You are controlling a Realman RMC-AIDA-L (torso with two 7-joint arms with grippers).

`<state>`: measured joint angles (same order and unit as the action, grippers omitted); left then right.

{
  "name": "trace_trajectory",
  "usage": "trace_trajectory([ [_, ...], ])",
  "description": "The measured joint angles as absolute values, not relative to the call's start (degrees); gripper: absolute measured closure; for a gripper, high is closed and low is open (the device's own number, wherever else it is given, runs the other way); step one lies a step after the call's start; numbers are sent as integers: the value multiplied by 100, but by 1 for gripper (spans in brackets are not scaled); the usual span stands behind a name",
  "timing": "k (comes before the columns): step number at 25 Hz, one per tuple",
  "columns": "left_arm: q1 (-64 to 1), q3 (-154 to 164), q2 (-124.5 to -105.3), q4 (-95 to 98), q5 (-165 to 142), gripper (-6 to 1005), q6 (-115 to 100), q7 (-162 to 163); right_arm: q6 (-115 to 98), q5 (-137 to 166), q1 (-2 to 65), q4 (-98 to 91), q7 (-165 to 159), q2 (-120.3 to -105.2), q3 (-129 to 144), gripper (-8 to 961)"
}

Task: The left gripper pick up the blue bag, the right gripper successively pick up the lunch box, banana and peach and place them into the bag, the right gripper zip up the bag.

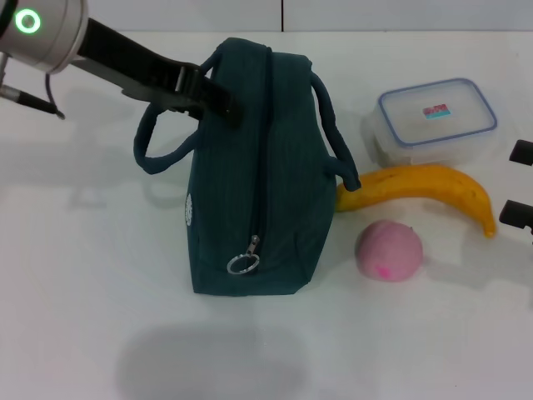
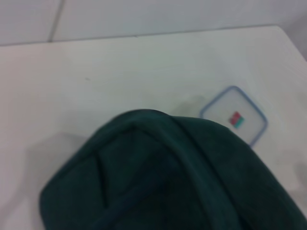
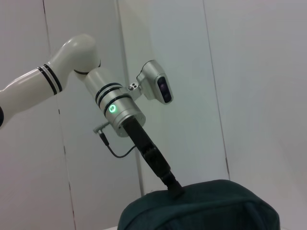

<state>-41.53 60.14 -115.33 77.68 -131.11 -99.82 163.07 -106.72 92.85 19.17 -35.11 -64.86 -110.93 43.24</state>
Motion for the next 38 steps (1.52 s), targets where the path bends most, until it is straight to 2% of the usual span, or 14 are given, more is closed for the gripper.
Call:
trace_trajectory([
  [4, -4241, 6011, -11520, 7763, -13098, 465, -10022, 16403, -10675, 9301, 1897, -3498, -6458, -11099, 4324, 115],
  [10, -4247, 5889, -11524, 7721, -13130, 457, -9991, 16401, -10679, 9308, 1881, -3498, -6351, -11153, 4324, 115],
  [18, -4284, 5814, -11512, 7470, -13142, 524, -9889, 16306, -10687, 9278, 1750, -3480, -6337, -11205, 4303, 114],
  [24, -4243, 5602, -11586, 7471, -13117, 730, -9870, 16306, -10778, 9258, 1690, -3296, -6336, -11297, 3832, 114],
  [29, -4231, 5592, -11592, 7471, -13104, 786, -9863, 16306, -10824, 9255, 1713, -3116, -6403, -11273, 3652, 114],
  [35, -4237, 5620, -11584, 7323, -13102, 952, -9881, 16308, -10896, 9222, 1699, -3106, -6465, -11261, 3647, 114],
  [38, -4268, 5629, -11582, 7242, -13122, 911, -9888, 16302, -10900, 9212, 1702, -3104, -6467, -11259, 3647, 115],
])
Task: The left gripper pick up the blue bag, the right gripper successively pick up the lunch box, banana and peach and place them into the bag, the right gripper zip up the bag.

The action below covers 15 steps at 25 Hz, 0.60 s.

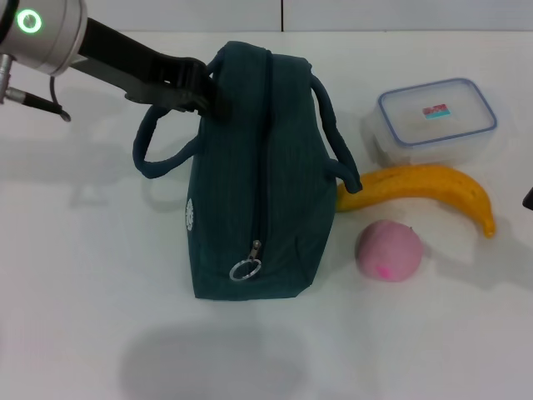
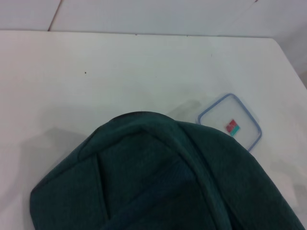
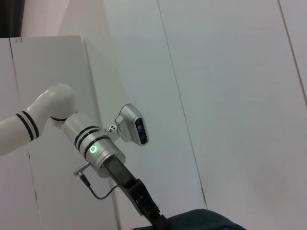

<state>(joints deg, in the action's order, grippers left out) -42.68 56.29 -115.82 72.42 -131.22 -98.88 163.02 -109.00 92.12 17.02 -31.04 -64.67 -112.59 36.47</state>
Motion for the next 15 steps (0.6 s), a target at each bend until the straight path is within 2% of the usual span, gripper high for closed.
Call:
trace_trajectory([
  [13, -4344, 5602, -11550, 7109, -13136, 710, -9868, 16250, -10863, 9211, 1733, -3102, -6456, -11264, 3647, 115],
  [15, -4350, 5600, -11549, 7034, -13143, 707, -9862, 16250, -10861, 9211, 1733, -3102, -6455, -11267, 3647, 114],
])
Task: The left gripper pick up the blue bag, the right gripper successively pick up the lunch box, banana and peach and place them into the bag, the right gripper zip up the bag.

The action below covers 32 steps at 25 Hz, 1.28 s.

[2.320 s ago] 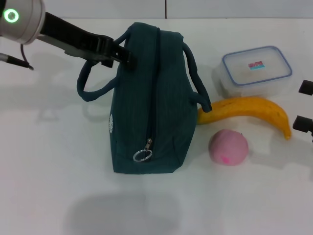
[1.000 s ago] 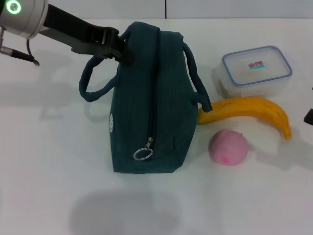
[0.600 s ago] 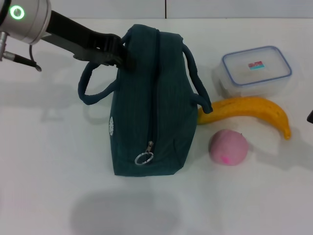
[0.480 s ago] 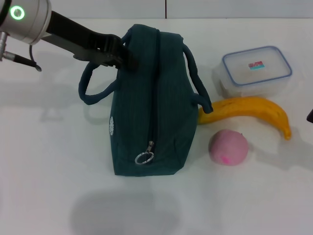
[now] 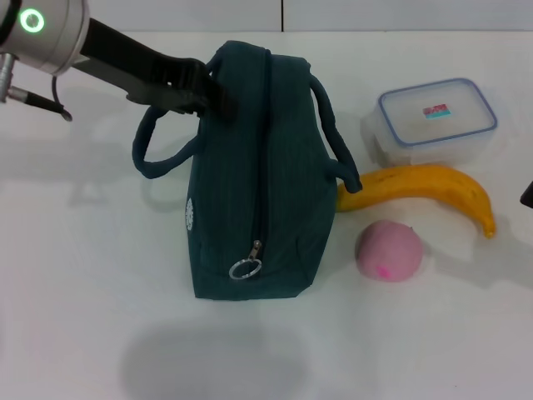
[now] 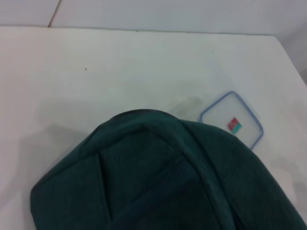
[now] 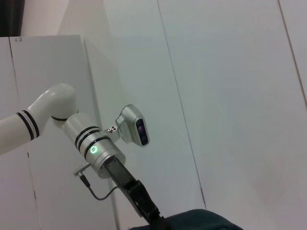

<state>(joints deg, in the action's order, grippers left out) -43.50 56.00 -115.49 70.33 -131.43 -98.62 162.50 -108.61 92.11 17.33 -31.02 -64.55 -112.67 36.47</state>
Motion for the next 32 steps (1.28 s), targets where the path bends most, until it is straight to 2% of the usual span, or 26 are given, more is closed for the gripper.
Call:
trace_trajectory([
  [6, -4357, 5597, -11540, 6995, -13202, 716, -9768, 16179, -10862, 9211, 1706, -3103, -6453, -11283, 3647, 114],
  [11, -4359, 5590, -11544, 7006, -13193, 884, -9720, 16099, -10877, 9211, 1688, -3101, -6460, -11292, 3647, 114],
  [16, -4336, 5587, -11554, 6971, -13195, 950, -9702, 16100, -10911, 9211, 1716, -3050, -6515, -11294, 3647, 115],
  [22, -4310, 5551, -11573, 6969, -13161, 949, -9700, 16099, -10974, 9192, 1730, -3036, -6707, -11289, 3647, 115],
  [26, -4291, 5325, -11656, 6959, -13112, 949, -9695, 16033, -10771, 8881, 1794, -2840, -6891, -11296, 3627, 114],
  [32, -4212, 5270, -11655, 6942, -12911, 949, -9690, 15765, -9521, 8017, 2080, -1709, -7516, -11223, 3130, 114],
])
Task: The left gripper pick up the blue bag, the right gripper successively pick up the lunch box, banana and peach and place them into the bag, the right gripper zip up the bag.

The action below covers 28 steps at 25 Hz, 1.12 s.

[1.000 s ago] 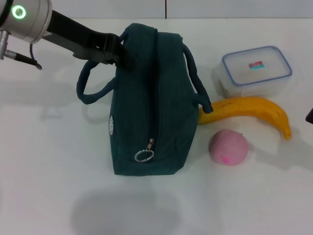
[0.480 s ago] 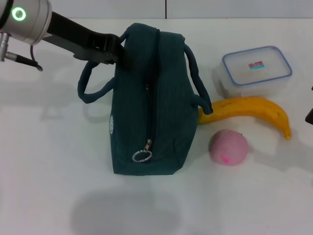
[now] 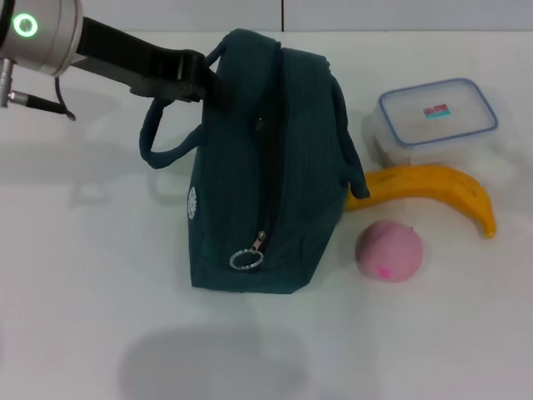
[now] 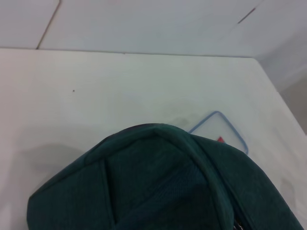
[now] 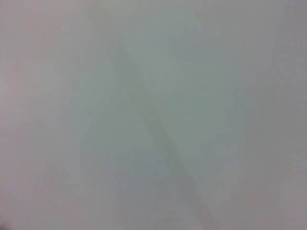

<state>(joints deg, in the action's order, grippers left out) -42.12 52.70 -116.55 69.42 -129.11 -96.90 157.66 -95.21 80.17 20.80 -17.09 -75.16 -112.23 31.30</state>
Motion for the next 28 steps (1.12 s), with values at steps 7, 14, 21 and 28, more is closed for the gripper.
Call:
trace_trajectory([
  [7, -4156, 5265, -11663, 6934, -12891, 949, -9684, 15508, -8330, 7250, 2135, -1132, -8067, -11478, 2734, 115],
  [14, -4151, 5264, -11667, 6934, -12887, 949, -9684, 15332, -7432, 6540, 2382, -301, -8310, -11542, 2722, 115],
  [21, -4132, 5264, -11688, 6934, -12884, 949, -9686, 15167, -6873, 6501, 2804, 25, -8333, -11601, 2729, 114],
  [28, -4130, 5276, -11769, 6935, -12883, 949, -9686, 15044, -5946, 6538, 3236, 74, -8336, -11610, 2776, 115],
])
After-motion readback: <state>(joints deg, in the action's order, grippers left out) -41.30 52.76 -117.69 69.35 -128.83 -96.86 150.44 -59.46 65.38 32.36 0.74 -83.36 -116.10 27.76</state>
